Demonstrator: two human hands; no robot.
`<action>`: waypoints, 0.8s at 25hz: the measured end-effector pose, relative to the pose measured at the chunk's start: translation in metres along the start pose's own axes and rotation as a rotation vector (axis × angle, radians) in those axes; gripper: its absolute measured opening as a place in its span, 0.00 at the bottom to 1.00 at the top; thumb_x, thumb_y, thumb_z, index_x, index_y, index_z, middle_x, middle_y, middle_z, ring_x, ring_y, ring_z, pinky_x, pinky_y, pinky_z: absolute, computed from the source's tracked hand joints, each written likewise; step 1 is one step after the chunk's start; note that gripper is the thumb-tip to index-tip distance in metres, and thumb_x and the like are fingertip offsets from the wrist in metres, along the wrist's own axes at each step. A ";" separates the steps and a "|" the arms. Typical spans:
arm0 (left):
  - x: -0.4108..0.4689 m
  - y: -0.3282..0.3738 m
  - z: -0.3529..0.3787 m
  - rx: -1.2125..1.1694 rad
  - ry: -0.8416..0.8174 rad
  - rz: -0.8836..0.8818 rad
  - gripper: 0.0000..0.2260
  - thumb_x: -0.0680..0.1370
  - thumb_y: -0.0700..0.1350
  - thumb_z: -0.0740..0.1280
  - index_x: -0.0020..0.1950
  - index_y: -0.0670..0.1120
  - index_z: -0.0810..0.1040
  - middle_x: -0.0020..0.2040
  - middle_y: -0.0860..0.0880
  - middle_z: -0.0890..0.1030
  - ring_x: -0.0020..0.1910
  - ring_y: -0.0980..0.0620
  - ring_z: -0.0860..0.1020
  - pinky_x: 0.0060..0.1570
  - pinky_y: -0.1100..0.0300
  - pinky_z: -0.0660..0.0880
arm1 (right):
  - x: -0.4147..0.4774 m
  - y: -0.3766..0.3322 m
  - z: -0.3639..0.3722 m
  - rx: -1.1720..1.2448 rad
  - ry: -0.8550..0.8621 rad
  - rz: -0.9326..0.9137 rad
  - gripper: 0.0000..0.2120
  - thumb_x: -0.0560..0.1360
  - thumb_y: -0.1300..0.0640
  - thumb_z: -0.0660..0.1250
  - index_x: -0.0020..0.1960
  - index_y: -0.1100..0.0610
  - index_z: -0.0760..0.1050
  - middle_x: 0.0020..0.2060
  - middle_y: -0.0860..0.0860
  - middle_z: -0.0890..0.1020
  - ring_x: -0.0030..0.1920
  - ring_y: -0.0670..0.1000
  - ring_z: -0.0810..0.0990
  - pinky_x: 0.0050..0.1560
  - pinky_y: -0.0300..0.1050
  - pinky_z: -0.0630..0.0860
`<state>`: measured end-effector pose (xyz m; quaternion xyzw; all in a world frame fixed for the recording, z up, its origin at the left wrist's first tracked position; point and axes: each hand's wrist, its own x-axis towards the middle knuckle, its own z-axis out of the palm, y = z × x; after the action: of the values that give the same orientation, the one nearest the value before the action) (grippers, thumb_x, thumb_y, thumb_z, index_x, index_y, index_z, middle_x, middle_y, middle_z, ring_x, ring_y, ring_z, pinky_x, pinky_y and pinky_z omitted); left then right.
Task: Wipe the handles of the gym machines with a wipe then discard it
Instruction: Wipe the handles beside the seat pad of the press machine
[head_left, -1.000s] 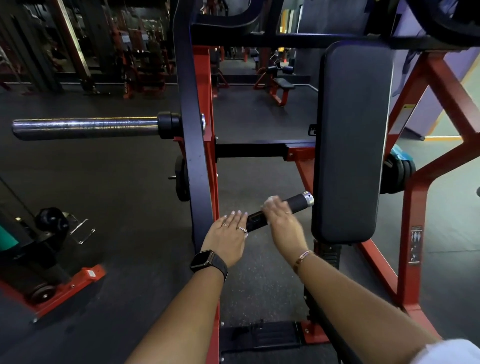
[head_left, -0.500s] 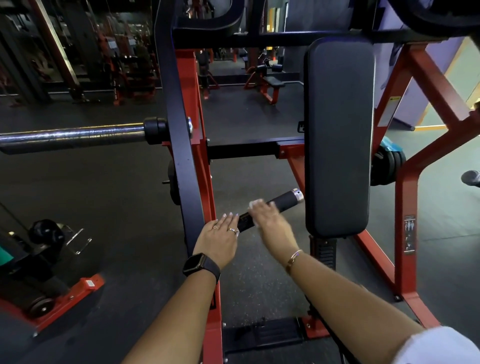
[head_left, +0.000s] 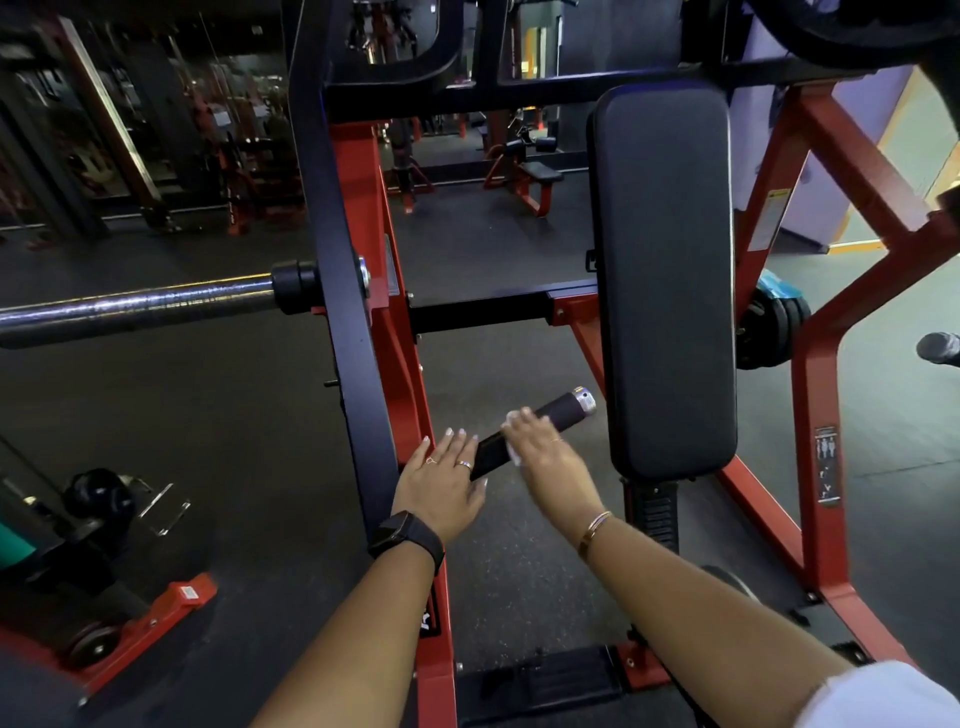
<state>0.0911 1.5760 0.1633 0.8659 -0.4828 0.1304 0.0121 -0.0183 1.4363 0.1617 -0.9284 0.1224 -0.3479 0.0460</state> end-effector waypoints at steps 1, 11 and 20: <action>0.005 0.003 -0.001 -0.009 0.007 0.002 0.27 0.81 0.57 0.51 0.78 0.48 0.53 0.78 0.51 0.58 0.77 0.54 0.51 0.74 0.53 0.43 | -0.007 -0.005 0.005 -0.011 -0.027 -0.111 0.22 0.65 0.72 0.73 0.59 0.65 0.78 0.59 0.61 0.79 0.62 0.61 0.77 0.63 0.59 0.72; 0.019 0.003 0.017 -0.134 -0.054 0.052 0.28 0.83 0.52 0.52 0.79 0.46 0.45 0.79 0.49 0.54 0.78 0.52 0.48 0.74 0.57 0.51 | 0.014 0.003 0.007 -0.046 0.079 -0.035 0.15 0.66 0.72 0.69 0.51 0.63 0.80 0.51 0.58 0.83 0.55 0.58 0.81 0.63 0.51 0.71; 0.020 0.005 0.022 -0.095 -0.071 0.068 0.28 0.83 0.52 0.50 0.78 0.44 0.42 0.79 0.47 0.47 0.78 0.51 0.43 0.71 0.57 0.59 | 0.006 0.061 -0.011 -0.062 0.177 0.118 0.26 0.66 0.78 0.70 0.62 0.64 0.76 0.59 0.59 0.79 0.63 0.58 0.76 0.66 0.55 0.69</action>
<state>0.1016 1.5542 0.1467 0.8516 -0.5176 0.0770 0.0318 -0.0331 1.3755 0.1637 -0.8862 0.1912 -0.4211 0.0268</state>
